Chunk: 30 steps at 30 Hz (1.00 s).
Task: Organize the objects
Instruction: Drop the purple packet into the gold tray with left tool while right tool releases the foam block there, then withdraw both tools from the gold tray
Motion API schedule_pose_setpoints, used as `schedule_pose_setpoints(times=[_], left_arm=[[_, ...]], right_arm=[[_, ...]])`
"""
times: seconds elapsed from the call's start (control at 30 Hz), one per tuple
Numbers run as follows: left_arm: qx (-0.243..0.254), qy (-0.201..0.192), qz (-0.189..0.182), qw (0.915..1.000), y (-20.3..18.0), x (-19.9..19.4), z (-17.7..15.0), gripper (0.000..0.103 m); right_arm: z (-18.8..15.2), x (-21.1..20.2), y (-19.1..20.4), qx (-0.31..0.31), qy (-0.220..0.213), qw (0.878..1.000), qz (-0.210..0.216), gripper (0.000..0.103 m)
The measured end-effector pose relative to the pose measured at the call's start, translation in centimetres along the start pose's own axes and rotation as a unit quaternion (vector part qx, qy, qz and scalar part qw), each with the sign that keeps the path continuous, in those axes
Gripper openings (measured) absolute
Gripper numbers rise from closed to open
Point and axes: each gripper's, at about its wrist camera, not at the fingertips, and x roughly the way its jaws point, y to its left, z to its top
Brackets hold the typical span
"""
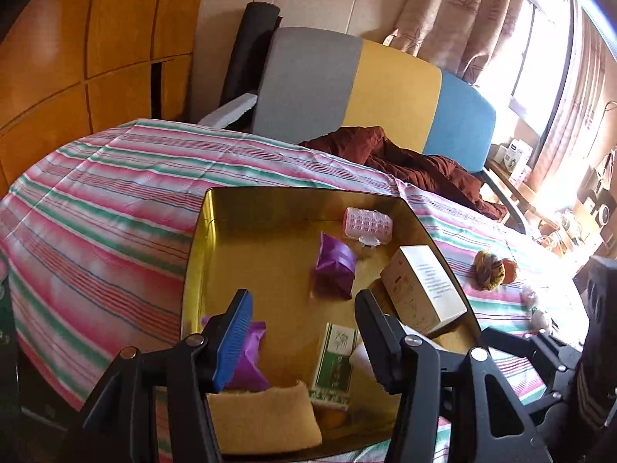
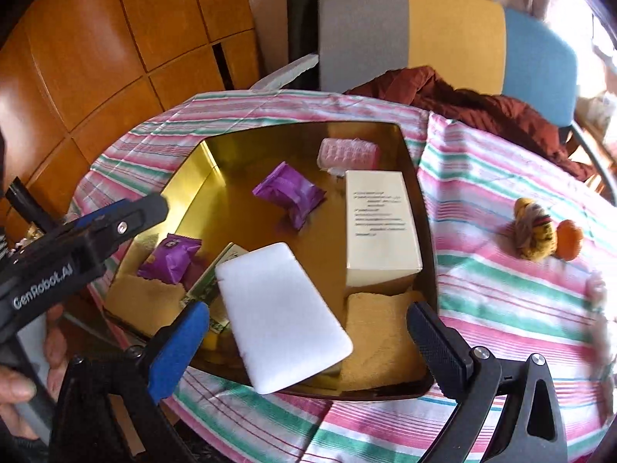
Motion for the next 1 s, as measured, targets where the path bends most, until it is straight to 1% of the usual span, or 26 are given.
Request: schedule_pose_setpoints(times=[0.13,0.27,0.37,0.47,0.7,1.0], left_arm=[[-0.006,0.009,0.01,0.9999,0.2,-0.2,-1.0,0.056],[-0.007,0.023,0.019,0.9995,0.4,-0.2,-2.3,0.056],[-0.005,0.032,0.024,0.9992,0.3,-0.2,-3.0,0.056],[0.0,0.032,0.028,0.9991,0.0,-0.4,-3.3,0.056],[0.013,0.031,0.026,0.9991,-1.2,-0.9,-3.5,0.056],[0.035,0.023,0.021,0.9989,-3.1,-1.8,-3.3,0.056]], right_arm=[[-0.4,-0.7,0.4,-0.02,-0.015,0.999,-0.038,0.103],[-0.7,-1.2,0.4,-0.023,-0.023,0.998,-0.049,0.103],[-1.0,-1.7,0.5,-0.032,-0.033,0.997,-0.065,0.103],[-1.2,-2.3,0.6,-0.041,-0.042,0.995,-0.08,0.103],[-1.7,-3.0,0.0,-0.039,-0.047,0.994,-0.091,0.103],[-2.0,-4.5,-1.1,-0.031,-0.065,0.992,-0.101,0.103]])
